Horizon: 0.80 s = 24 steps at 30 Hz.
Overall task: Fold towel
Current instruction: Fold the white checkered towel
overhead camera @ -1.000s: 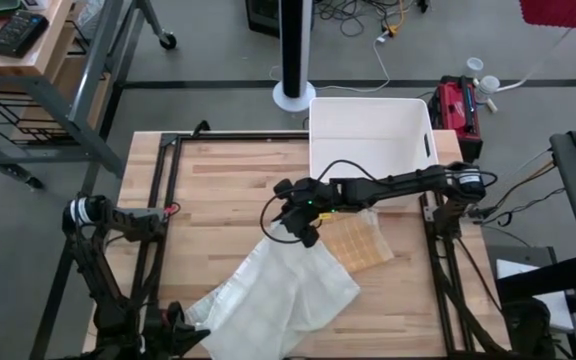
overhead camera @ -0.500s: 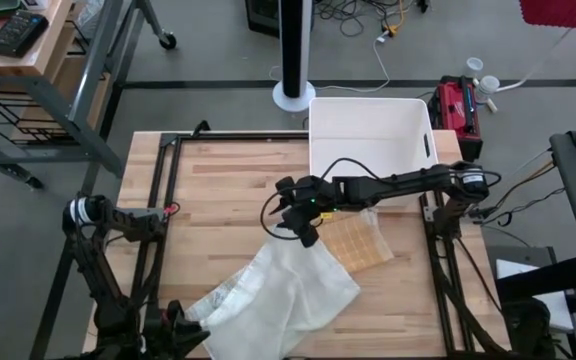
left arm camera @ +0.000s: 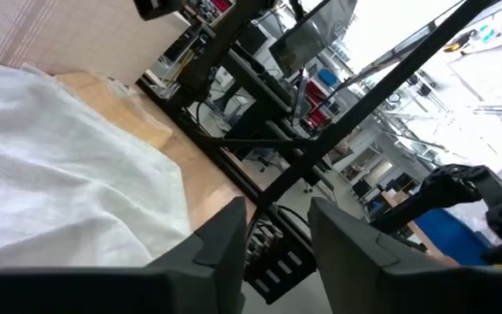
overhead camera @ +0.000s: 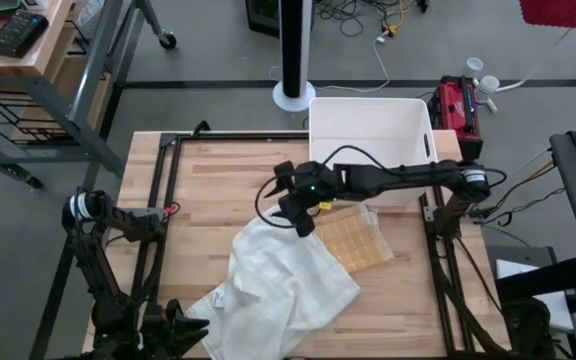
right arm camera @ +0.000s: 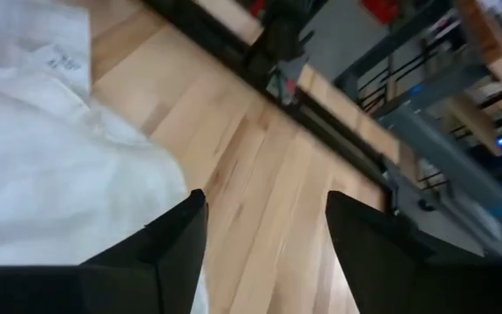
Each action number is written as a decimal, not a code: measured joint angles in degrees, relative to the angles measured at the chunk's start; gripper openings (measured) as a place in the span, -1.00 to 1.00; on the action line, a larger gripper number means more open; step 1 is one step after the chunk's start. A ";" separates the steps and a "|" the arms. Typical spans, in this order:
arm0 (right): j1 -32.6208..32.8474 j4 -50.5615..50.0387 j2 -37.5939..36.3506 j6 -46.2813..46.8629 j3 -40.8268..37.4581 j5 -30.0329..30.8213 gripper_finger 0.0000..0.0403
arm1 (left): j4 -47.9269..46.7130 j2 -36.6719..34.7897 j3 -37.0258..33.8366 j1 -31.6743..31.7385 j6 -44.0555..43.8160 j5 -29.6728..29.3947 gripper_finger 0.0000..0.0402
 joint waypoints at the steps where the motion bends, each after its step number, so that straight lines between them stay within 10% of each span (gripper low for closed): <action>1: -0.33 -1.96 -0.26 0.09 0.62 -0.60 0.13 | 0.00 0.00 0.00 0.00 -0.01 0.00 -0.43; 11: -3.67 -21.36 -7.45 5.61 1.49 -7.15 0.11 | -0.86 1.02 0.00 7.79 -0.14 3.63 -0.48; 24: -3.74 -35.97 -16.26 7.89 1.33 -6.76 0.06 | -20.44 1.84 0.00 22.26 -14.26 41.55 -0.57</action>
